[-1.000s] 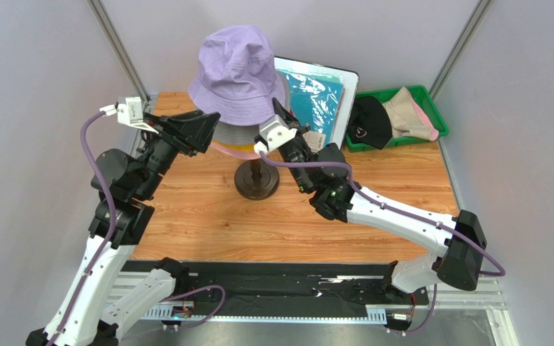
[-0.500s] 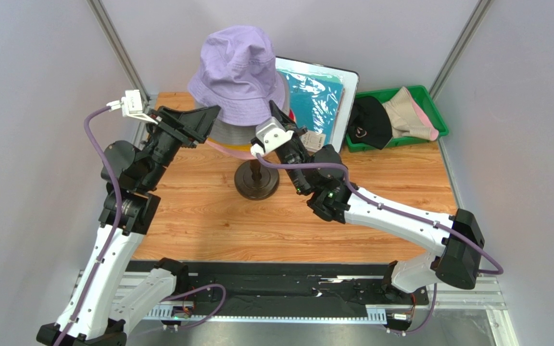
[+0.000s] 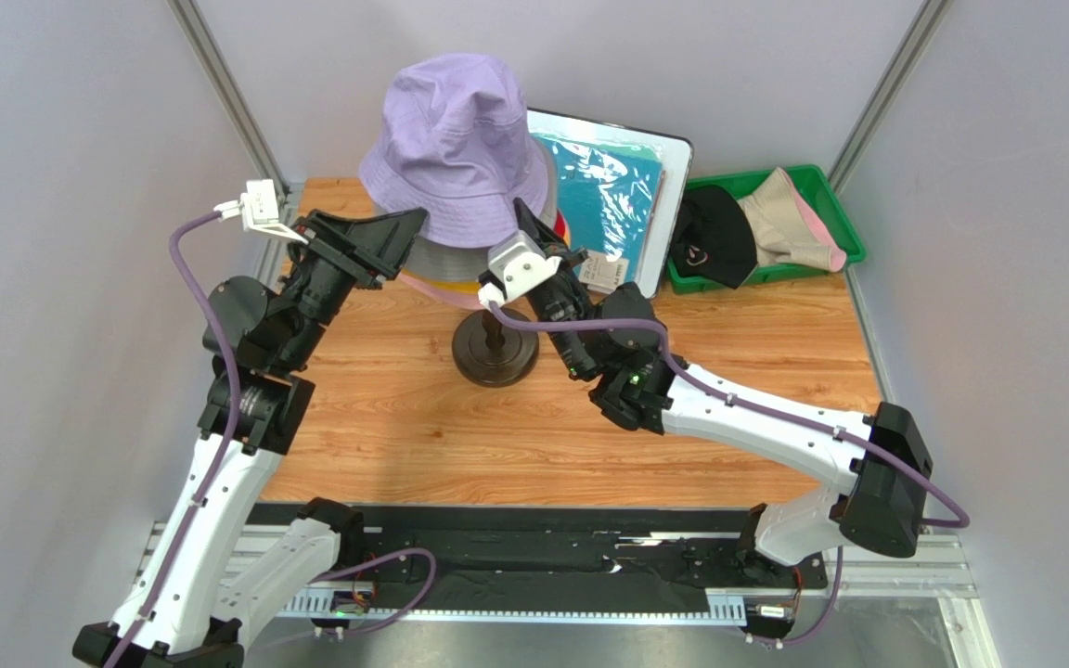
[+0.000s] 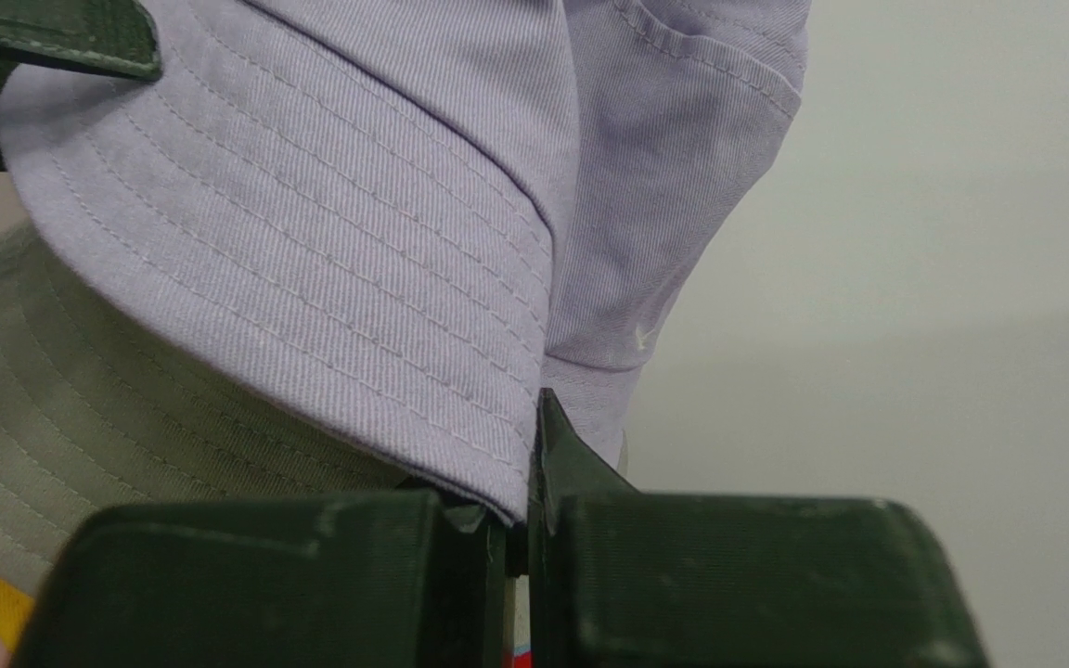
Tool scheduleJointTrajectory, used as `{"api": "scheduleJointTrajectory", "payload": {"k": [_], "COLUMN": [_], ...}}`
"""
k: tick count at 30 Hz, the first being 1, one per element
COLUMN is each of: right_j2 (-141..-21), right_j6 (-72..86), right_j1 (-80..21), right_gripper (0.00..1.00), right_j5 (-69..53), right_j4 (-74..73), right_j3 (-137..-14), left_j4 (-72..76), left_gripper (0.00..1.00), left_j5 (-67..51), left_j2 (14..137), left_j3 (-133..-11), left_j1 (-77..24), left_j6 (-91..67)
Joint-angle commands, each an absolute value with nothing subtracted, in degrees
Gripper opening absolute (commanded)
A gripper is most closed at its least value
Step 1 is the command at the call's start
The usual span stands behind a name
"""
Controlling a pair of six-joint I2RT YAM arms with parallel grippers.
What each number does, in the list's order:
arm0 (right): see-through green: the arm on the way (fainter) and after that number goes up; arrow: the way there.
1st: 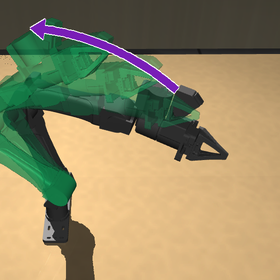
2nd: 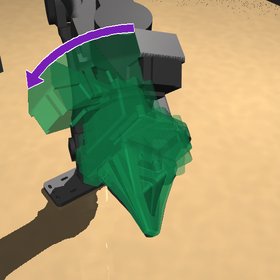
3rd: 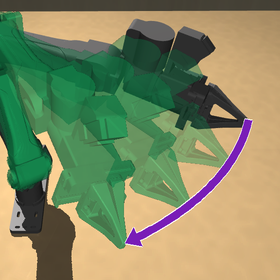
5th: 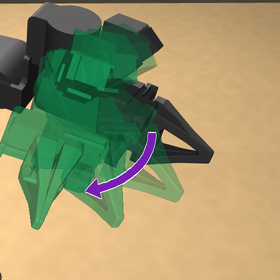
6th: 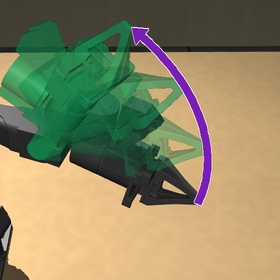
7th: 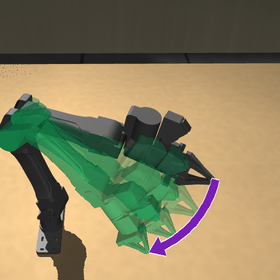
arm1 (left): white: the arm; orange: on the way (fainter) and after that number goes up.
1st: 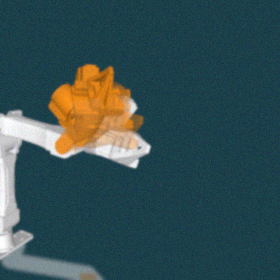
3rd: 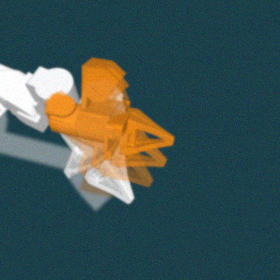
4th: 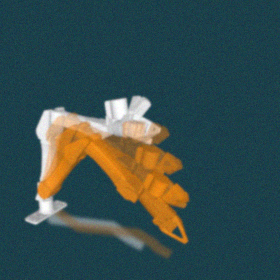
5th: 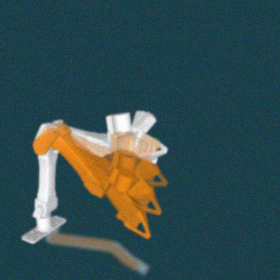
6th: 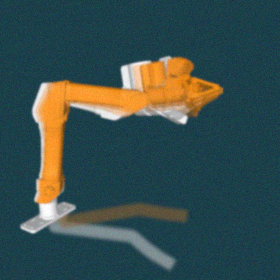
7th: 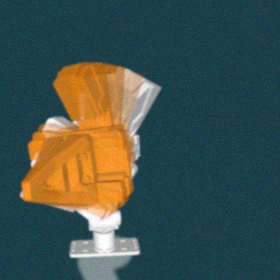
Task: Stack the hats
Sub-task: Stack the hat on the hat.
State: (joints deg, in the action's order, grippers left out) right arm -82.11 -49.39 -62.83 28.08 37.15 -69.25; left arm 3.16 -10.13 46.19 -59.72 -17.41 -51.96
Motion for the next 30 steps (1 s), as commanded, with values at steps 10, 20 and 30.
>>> {"api": "scheduleJointTrajectory", "payload": {"k": [10,20,30], "right_j2": [-83.5,-83.5,-83.6], "right_j6": [-48.3,-47.5,-47.7], "right_j1": [-64.4,-65.1,-65.1], "right_gripper": [0.00,0.00,0.00], "right_j5": [28.2,28.7,31.9], "right_j4": [37.0,36.4,36.6], "right_j3": [-68.6,-67.7,-66.5], "left_j4": [16.8,21.8,9.8], "left_gripper": [0.35,0.00,0.00], "left_j5": [-4.7,-0.1,4.6], "left_j2": [44.1,41.0,38.6], "left_j3": [-54.2,-48.3,-45.1], "left_j1": [-17.1,-16.8,-16.0], "left_j6": [-58.4,-59.9,-55.3]}}
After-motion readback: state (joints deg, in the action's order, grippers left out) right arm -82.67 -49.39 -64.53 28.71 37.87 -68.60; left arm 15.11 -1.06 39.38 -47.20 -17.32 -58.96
